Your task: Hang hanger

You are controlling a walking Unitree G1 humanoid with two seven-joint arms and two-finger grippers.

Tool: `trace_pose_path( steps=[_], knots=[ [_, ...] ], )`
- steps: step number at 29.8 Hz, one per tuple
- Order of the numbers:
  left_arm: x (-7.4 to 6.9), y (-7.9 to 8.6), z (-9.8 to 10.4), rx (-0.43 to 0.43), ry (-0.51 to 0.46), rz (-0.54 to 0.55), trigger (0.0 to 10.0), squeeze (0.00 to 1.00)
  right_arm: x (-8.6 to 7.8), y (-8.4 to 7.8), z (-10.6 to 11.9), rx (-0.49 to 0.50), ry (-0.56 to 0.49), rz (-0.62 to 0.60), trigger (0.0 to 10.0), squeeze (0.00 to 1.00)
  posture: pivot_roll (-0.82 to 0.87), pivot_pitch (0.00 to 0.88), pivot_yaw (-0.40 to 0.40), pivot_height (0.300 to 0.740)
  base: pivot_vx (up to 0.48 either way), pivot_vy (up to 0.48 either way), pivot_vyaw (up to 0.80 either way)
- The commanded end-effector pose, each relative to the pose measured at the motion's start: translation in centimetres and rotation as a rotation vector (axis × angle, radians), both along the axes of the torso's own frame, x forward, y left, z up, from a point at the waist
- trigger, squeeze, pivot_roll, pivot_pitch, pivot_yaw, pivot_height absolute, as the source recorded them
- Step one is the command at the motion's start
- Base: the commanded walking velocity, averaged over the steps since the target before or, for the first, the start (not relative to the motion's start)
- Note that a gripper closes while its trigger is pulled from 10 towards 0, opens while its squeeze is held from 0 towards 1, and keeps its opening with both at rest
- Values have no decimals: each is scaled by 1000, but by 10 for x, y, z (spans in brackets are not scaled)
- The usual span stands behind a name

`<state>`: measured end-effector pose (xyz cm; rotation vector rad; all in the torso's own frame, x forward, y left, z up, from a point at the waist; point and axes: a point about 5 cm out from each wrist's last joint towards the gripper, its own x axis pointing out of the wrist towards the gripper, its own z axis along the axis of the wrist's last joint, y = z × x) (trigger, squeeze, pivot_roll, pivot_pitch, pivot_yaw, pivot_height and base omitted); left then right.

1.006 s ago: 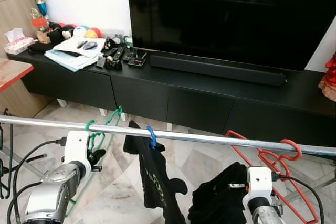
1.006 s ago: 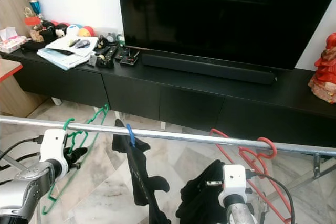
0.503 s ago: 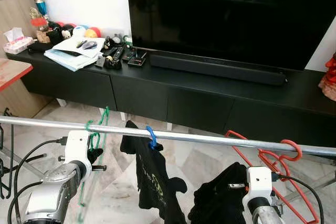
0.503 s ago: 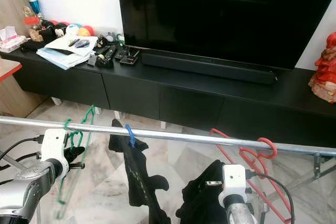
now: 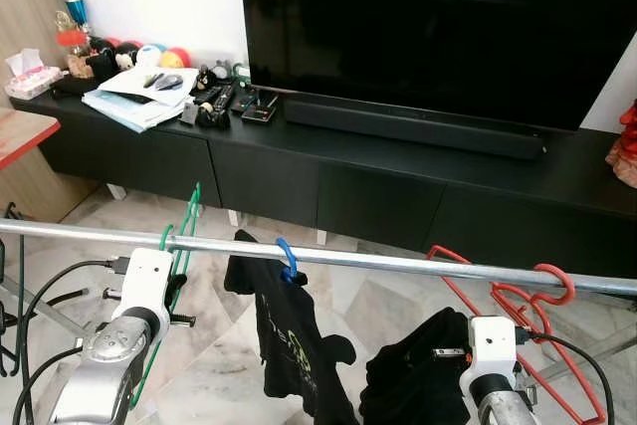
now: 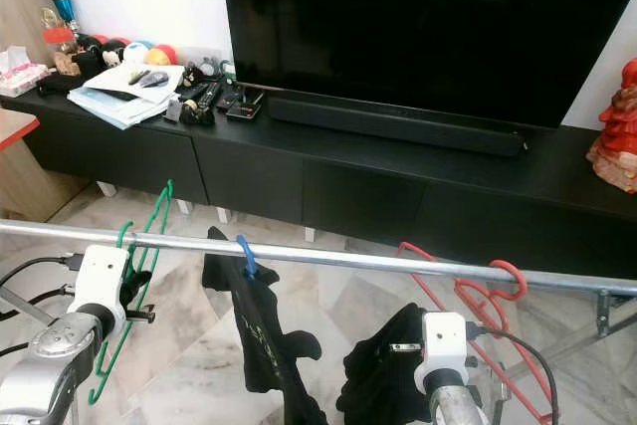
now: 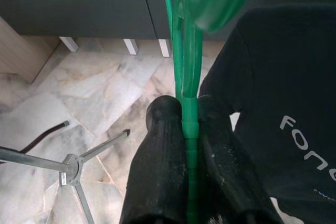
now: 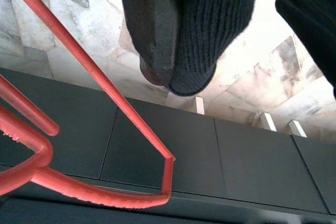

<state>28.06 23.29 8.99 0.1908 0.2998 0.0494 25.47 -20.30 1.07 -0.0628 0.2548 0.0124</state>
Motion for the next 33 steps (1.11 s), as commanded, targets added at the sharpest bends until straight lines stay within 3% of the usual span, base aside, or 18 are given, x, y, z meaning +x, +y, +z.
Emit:
trace_pose_path(
  steps=[1, 6, 10, 14, 15, 16, 17, 21, 33],
  knots=[
    [-7, 1, 0, 32, -31, 5, 0, 0, 0, -3, 4, -1, -29, -12, 10000, 0, 25, 0, -14, 740, 0, 0, 0],
    [-26, 0, -10, 71, -75, -18, 0, 0, -1, -5, 5, -6, -28, -10, 10000, 0, 32, 0, -14, 740, 0, 0, 0],
    [-38, 1, -19, 32, -108, 10, 0, 0, -1, -6, 5, -13, -29, -8, 10000, 0, 31, 0, -17, 740, 0, 0, 0],
    [-43, 3, -23, 40, -109, 22, 0, 0, -1, -6, 5, -16, -28, -9, 10000, 0, 31, 0, -17, 740, 0, 0, 0],
    [-46, 4, -28, 41, -96, 27, 745, 0, -2, -7, 5, -18, -27, -10, 10000, 0, 29, 0, -18, 740, 0, 0, 0],
    [-51, 5, -33, 36, -84, 31, 9294, 0, -3, -8, 5, -20, -26, -10, 10000, 0, 26, 0, -18, 740, 0, 0, 0],
    [-55, 6, -38, 36, -70, 38, 10000, 0, -4, -9, 4, -22, -25, -11, 10000, 0, 28, 0, -20, 740, 0, 0, 0],
    [-65, 11, -49, 21, -49, 69, 10000, 0, -7, -13, 4, -32, -21, -16, 10000, 0, 33, 0, -25, 740, 0, 0, 0],
    [-69, 9, -53, -14, -44, 76, 10000, 0, -19, -13, 7, -22, -41, -46, 10000, 0, 34, 0, -15, 740, 0, 0, 0]
  ],
)
